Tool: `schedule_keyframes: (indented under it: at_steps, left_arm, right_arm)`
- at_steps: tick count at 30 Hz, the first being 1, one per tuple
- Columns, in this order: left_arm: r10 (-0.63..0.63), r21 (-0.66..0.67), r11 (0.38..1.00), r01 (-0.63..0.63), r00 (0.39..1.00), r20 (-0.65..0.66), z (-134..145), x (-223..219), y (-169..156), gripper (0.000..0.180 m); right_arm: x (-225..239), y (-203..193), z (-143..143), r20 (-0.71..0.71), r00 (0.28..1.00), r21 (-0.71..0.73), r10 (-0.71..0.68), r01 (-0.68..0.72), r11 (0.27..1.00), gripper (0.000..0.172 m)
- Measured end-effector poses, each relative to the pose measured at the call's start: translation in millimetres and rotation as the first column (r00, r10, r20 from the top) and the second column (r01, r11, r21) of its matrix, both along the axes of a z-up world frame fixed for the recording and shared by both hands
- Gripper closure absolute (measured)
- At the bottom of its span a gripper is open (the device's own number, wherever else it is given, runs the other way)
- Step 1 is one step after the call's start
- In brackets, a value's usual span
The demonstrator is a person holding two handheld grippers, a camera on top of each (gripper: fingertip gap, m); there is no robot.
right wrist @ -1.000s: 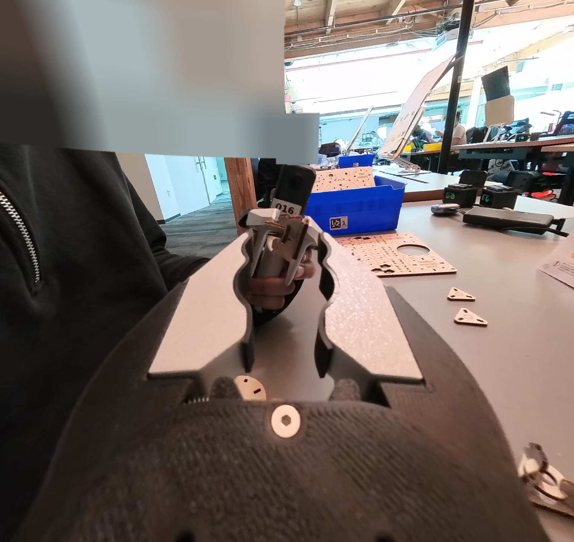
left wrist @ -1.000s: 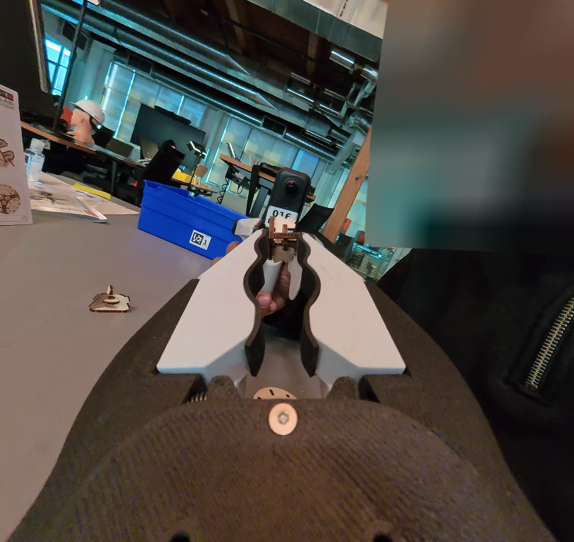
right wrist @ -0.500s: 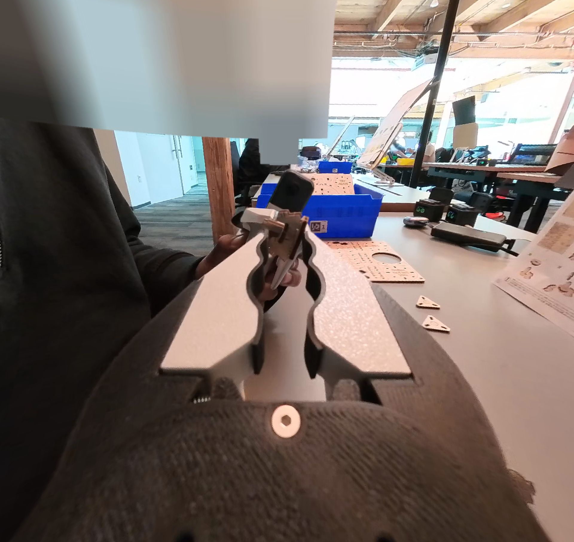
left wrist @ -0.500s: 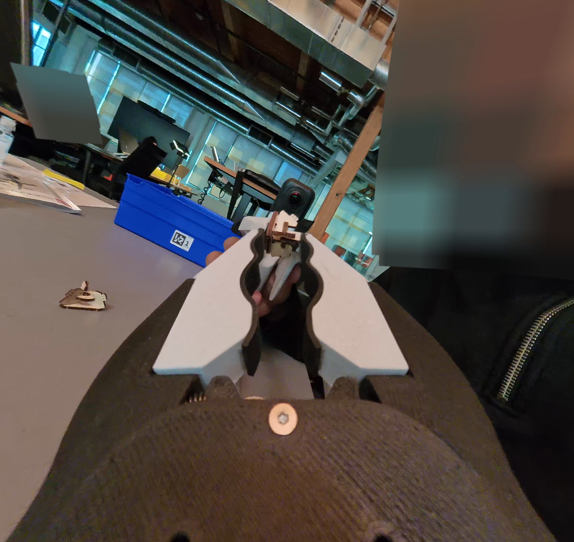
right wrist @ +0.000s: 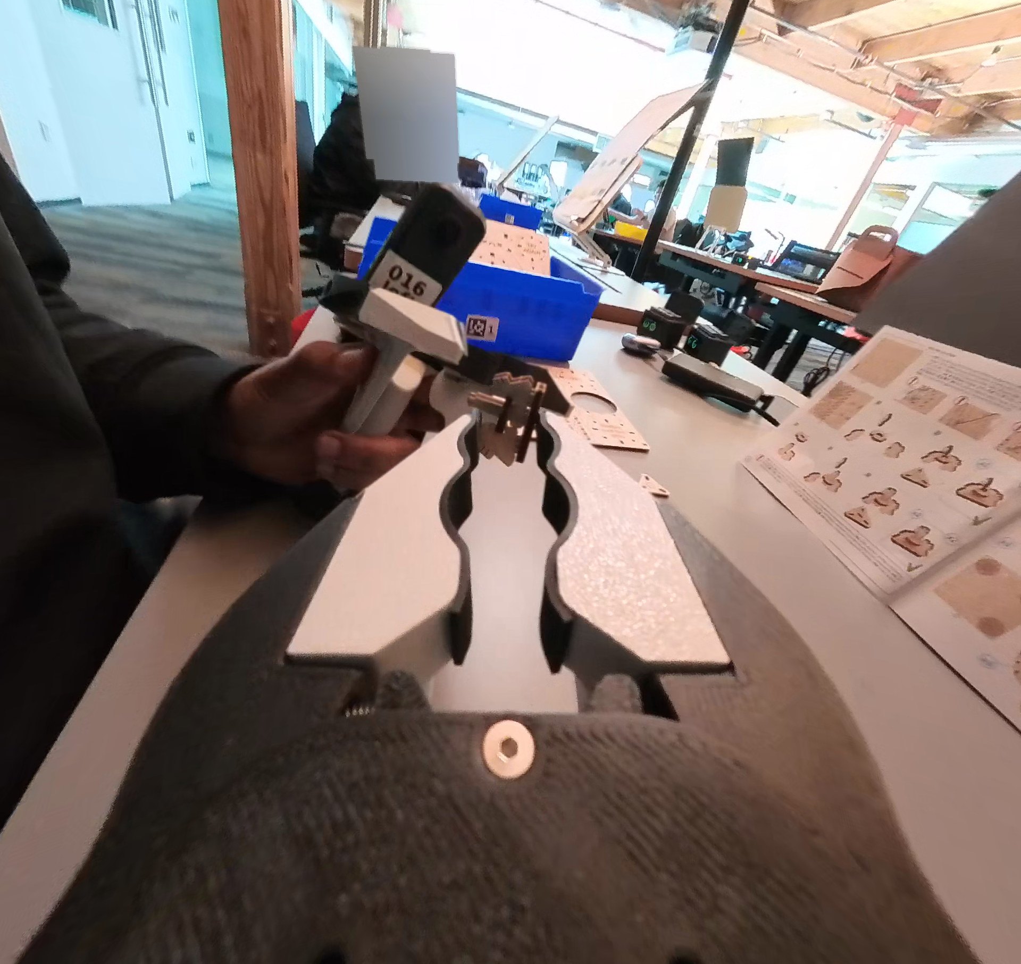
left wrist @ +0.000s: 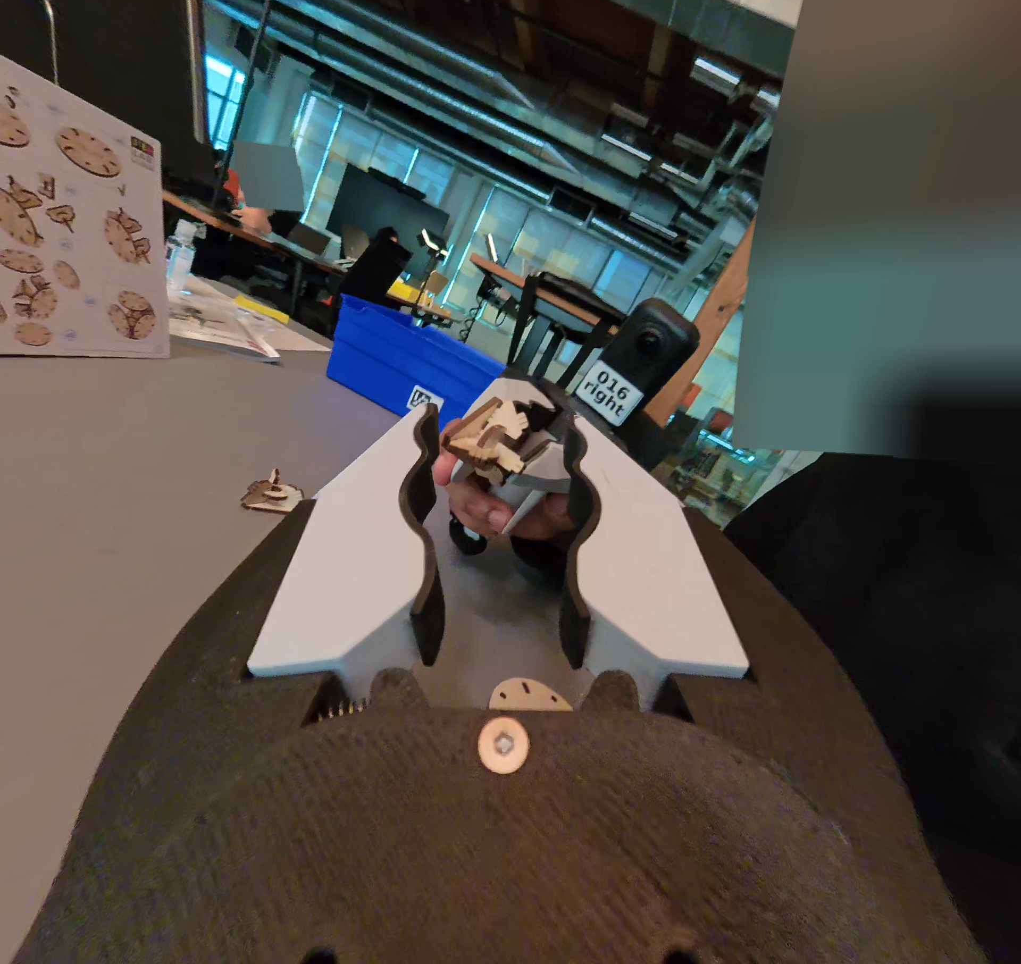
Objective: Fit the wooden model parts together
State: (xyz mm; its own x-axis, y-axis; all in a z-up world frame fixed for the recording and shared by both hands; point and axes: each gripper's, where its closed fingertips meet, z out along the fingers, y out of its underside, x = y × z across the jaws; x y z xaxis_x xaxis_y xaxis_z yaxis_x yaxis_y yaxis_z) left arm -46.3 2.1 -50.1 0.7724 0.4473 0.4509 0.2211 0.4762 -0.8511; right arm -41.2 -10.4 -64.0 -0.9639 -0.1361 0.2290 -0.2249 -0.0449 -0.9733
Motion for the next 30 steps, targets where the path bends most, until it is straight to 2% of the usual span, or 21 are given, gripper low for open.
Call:
schedule_keyframes:
  at_steps: [4,7,10,18,22,27,30]
  left_arm:
    - [0.048,-0.049,0.998,-0.048,0.999,-0.007,-2.7,-1.6,-3.6,0.154]
    - [0.016,-0.034,0.999,-0.017,1.0,-0.015,-0.9,2.4,-3.2,0.176]
    - [-0.003,-0.016,1.0,0.003,1.0,0.002,-1.9,2.0,-2.6,0.175]
    - [-0.002,-0.008,1.0,0.002,1.0,0.006,-1.6,1.1,-2.3,0.164]
    - [0.023,-0.061,0.998,-0.021,0.999,0.029,-8.5,-2.4,0.0,0.158]
    - [0.104,-0.133,0.986,-0.097,0.993,0.046,-15.6,-8.3,-4.5,0.172]
    - [0.105,-0.146,0.984,-0.098,0.993,0.046,-16.6,-8.1,-3.5,0.176]
  right_arm:
    - [1.5,-1.6,-4.5,-0.028,1.0,0.022,-0.003,0.003,1.0,0.154]
    - [-2.8,-2.0,-6.2,-0.043,0.999,0.031,-0.03,0.032,0.999,0.155]
    - [-6.8,-0.7,-3.5,-0.046,0.998,0.018,-0.053,0.053,0.998,0.16]
    - [-8.8,-0.7,-3.9,-0.05,0.997,0.02,-0.066,0.067,0.998,0.161]
    - [-14.4,-1.8,-10.2,-0.071,0.993,0.054,-0.097,0.101,0.993,0.16]
    - [-15.1,-3.5,-15.1,-0.093,0.99,0.078,-0.107,0.114,0.99,0.16]
    - [-15.2,-4.1,-16.7,-0.094,0.99,0.087,-0.108,0.116,0.989,0.16]
